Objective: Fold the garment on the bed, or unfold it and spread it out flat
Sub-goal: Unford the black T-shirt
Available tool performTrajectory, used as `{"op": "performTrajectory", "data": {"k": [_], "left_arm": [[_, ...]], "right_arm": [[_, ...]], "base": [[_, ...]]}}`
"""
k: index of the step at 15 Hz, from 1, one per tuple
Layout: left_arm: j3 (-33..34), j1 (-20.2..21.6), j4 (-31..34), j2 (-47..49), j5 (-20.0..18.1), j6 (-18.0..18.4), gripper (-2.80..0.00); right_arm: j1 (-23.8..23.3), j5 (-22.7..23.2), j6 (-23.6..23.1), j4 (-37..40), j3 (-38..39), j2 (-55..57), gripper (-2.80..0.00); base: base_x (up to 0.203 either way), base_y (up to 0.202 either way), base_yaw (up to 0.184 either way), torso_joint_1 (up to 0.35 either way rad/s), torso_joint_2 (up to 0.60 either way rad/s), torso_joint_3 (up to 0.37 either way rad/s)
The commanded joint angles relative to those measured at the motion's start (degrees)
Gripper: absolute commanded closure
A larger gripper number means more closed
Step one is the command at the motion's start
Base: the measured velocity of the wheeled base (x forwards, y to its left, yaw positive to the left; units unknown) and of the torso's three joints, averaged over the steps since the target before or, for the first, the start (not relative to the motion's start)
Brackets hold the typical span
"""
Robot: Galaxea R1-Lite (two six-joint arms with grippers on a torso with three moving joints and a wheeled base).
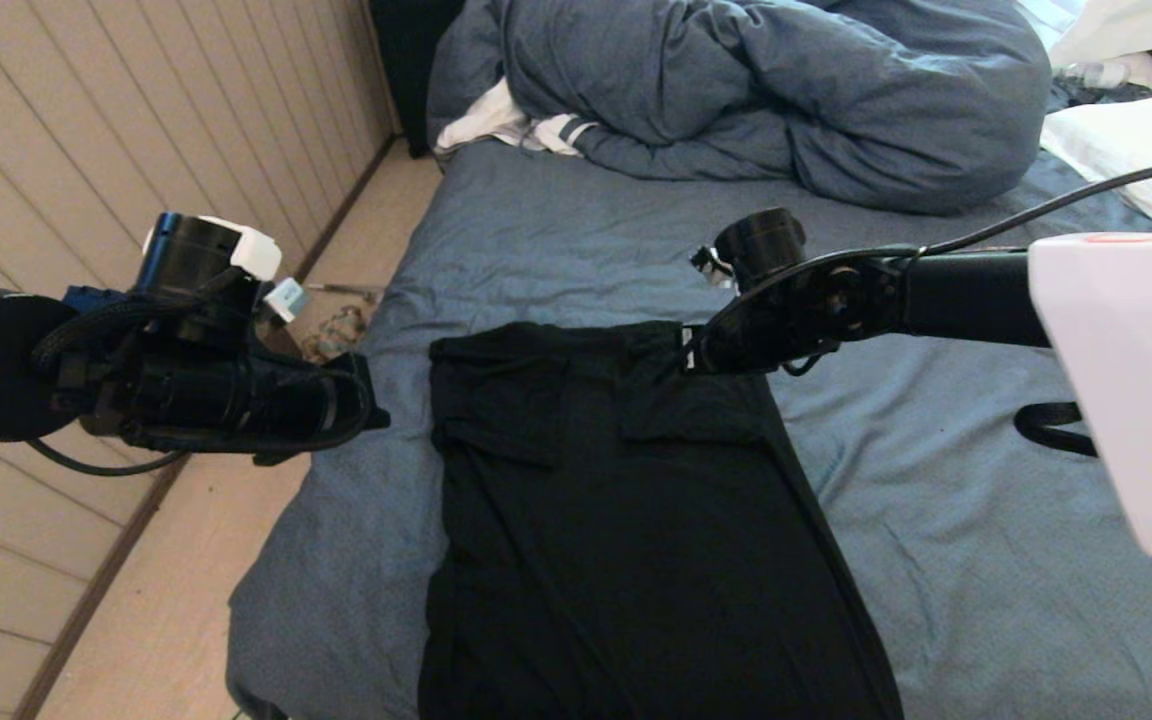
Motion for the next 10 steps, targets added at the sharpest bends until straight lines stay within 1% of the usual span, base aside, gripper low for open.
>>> {"op": "performTrajectory", "data": {"k": [1, 3, 4, 6, 7, 9, 10], "left_arm": [[1.23, 0.03, 0.00, 0.32, -0.08, -0.21, 0.00], [1.50, 0.03, -0.51, 0.42, -0.25, -0.65, 0.00], [1.77, 0.03, -1.56, 0.42, -0.13, -1.33, 0.00], [3.28, 0.03, -3.59, 0.34, -0.13, -1.59, 0.00], [4.52, 0.03, -5.12, 0.09, -0.21, -1.63, 0.00], [7.44, -0.44, -9.87, -0.33, -0.11, -1.63, 0.00], [8.12, -0.56, -11.15, -0.37, -0.08, -1.63, 0.00]], "right_arm": [[1.29, -1.51, -0.67, -0.60, -0.07, 2.82, -2.80], [1.41, -1.56, -1.70, -4.26, -0.23, 3.82, -2.80], [1.86, -1.86, -2.99, -6.94, -0.24, 4.76, -2.80], [2.42, -2.00, -4.65, -8.06, -0.24, 5.81, -2.80], [2.86, -2.08, -4.79, -8.55, -0.24, 6.69, -2.80], [3.04, -2.69, -4.89, -12.00, -0.24, 8.04, -2.80], [3.42, -3.33, -5.00, -12.22, -0.24, 8.45, -2.80]], "base": [[0.000, 0.000, 0.000, 0.000, 0.00, 0.000], [0.000, 0.000, 0.000, 0.000, 0.00, 0.000], [0.000, 0.000, 0.000, 0.000, 0.00, 0.000], [0.000, 0.000, 0.000, 0.000, 0.00, 0.000], [0.000, 0.000, 0.000, 0.000, 0.00, 0.000], [0.000, 0.000, 0.000, 0.000, 0.00, 0.000], [0.000, 0.000, 0.000, 0.000, 0.00, 0.000]]}}
